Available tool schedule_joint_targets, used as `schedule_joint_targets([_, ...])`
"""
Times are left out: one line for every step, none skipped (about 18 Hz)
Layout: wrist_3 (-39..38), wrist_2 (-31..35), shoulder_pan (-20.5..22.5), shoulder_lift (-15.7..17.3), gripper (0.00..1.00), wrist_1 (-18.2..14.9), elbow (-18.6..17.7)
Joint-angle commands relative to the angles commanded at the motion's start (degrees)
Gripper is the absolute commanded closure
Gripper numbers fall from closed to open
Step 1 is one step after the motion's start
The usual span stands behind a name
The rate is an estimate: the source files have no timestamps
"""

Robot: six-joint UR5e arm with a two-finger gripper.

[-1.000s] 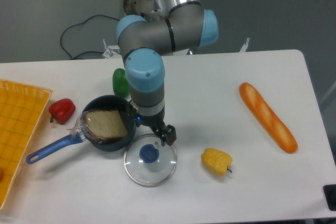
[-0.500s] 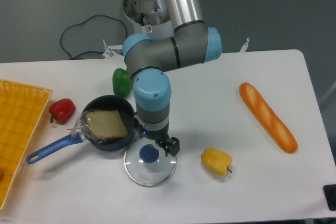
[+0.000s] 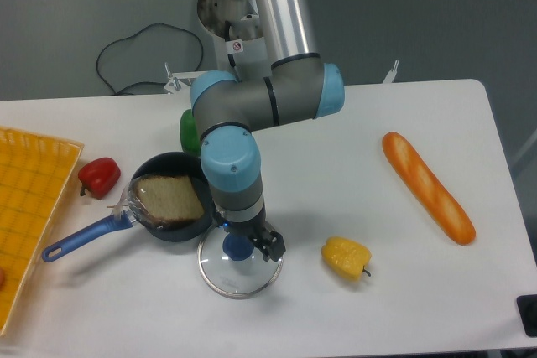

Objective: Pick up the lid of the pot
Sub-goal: 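Lower the gripper onto the blue knob and close on it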

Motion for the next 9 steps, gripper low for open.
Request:
schedule_joint_targets([0.1,0.0,0.0,0.0,0.00,0.1,-0.2])
schedule_joint_targets([0.0,0.0,0.0,-0.1,0.00,0.1,-0.4])
schedule_joint_targets([0.1,0.1,0.0,-0.1,0.00,0.1,-0.9])
schedule_joint_targets([0.0,0.0,0.0,-0.1,0.00,0.1,-1.1])
schedule_joint_targets([0.0,0.0,0.0,-0.1,0.00,0.1,-1.3])
schedule_joint_targets([0.1,0.0,0.0,-0.2,0.00,0.1,-1.7])
schedule_joint_targets([0.1,0.1,0.0,-0.4,0.00,0.2,-2.0])
schedule_joint_targets([0.1,0.1,0.0,-0.5,0.00,0.2,-2.0])
schedule_joint_targets([0.1,0.1,0.0,-0.7,0.00,0.2,-1.9])
